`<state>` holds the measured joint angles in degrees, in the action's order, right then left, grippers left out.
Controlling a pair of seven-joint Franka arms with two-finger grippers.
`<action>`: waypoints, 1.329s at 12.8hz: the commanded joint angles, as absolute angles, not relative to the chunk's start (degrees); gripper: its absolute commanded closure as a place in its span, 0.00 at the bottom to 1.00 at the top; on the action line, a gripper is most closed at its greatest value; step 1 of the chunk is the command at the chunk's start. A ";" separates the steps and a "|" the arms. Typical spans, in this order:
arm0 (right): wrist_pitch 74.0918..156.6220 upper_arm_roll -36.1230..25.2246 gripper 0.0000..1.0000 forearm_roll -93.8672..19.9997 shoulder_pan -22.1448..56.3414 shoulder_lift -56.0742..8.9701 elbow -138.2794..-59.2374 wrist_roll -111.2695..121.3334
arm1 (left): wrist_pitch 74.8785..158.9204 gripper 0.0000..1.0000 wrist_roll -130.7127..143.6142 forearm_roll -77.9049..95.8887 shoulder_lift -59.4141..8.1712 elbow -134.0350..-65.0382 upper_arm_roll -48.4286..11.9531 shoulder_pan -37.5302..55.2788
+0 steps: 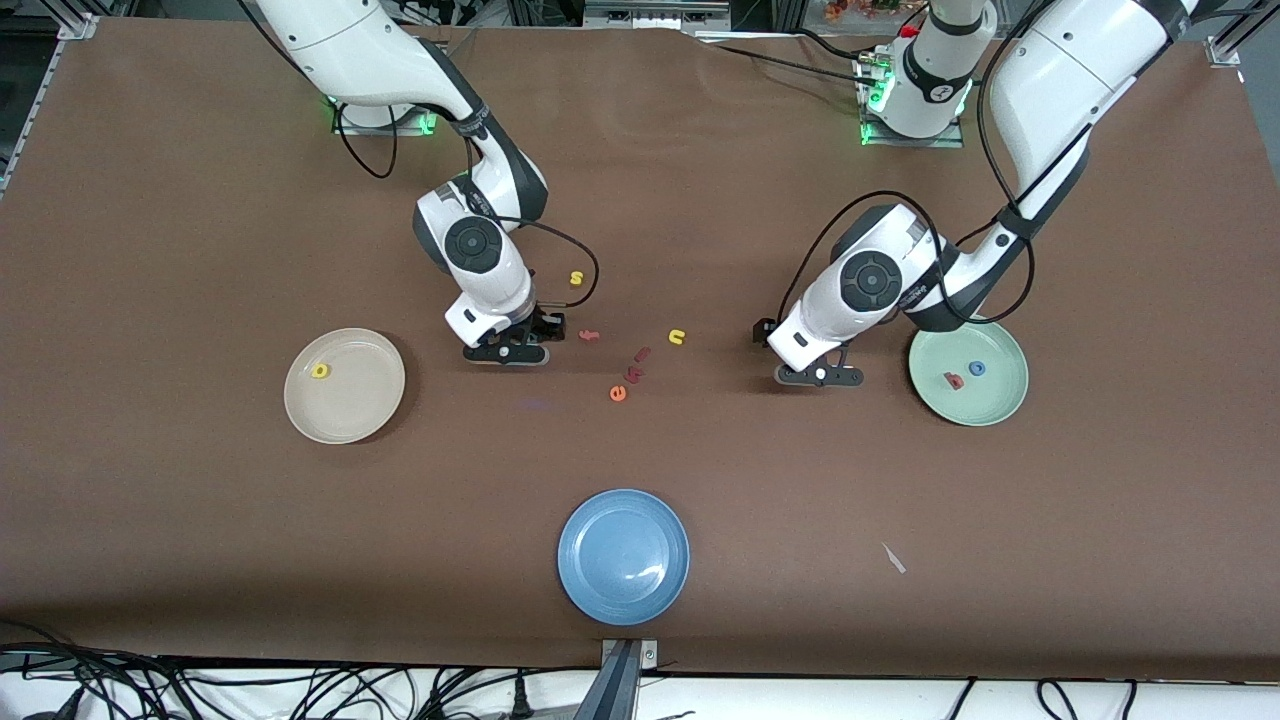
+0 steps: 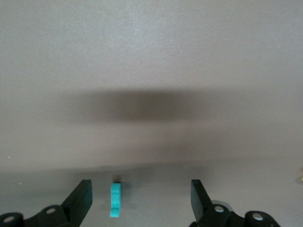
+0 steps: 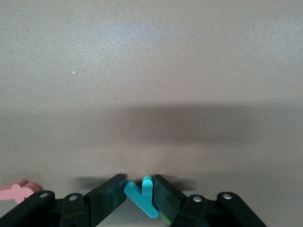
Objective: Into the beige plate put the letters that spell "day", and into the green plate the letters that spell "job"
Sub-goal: 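Grasp the cyan y with the right gripper while the left gripper grasps cyan stick, then drop the cyan y on the cream plate while the left gripper carries cyan stick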
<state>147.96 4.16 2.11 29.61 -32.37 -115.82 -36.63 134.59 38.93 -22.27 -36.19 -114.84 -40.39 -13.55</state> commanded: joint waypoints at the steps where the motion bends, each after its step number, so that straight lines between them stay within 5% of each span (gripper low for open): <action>1: 147.13 3.96 0.83 1.41 29.62 -29.97 -117.69 -35.08 | 135.27 0.01 38.76 -23.56 -34.63 -116.37 -41.13 -16.43; 8: 129.83 3.78 0.83 1.14 22.96 -25.23 -110.30 -22.98 | 136.41 0.01 38.76 -23.20 -38.06 -117.33 -41.22 -15.91; 11: 127.89 -1.03 0.81 1.14 18.99 -23.30 -110.57 -8.22 | 136.67 0.01 37.89 -23.12 -38.14 -118.21 -41.40 -16.44; 12: 127.79 -3.49 0.81 1.14 18.20 -23.20 -110.48 -3.04 | 136.76 0.12 37.62 -23.12 -38.14 -118.21 -41.40 -16.44; 15: 127.79 -8.87 0.80 0.97 17.75 -23.20 -110.65 5.09 | 136.67 0.67 37.62 -22.85 -38.41 -118.21 -41.48 -16.44; 16: 127.71 -9.49 0.66 0.97 17.67 -23.29 -110.92 5.45 | 136.67 0.79 37.62 -22.85 -38.32 -118.21 -41.40 -16.44; 17: 127.53 -9.75 0.31 0.97 17.58 -23.38 -111.61 6.15 | 136.67 0.88 37.70 -22.76 -38.32 -118.04 -41.40 -16.44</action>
<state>128.54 -9.35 2.09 16.97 -24.12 -110.35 4.26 135.97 38.71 -22.28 -38.47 -117.39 -40.72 -15.75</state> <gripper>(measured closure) 0.661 0.551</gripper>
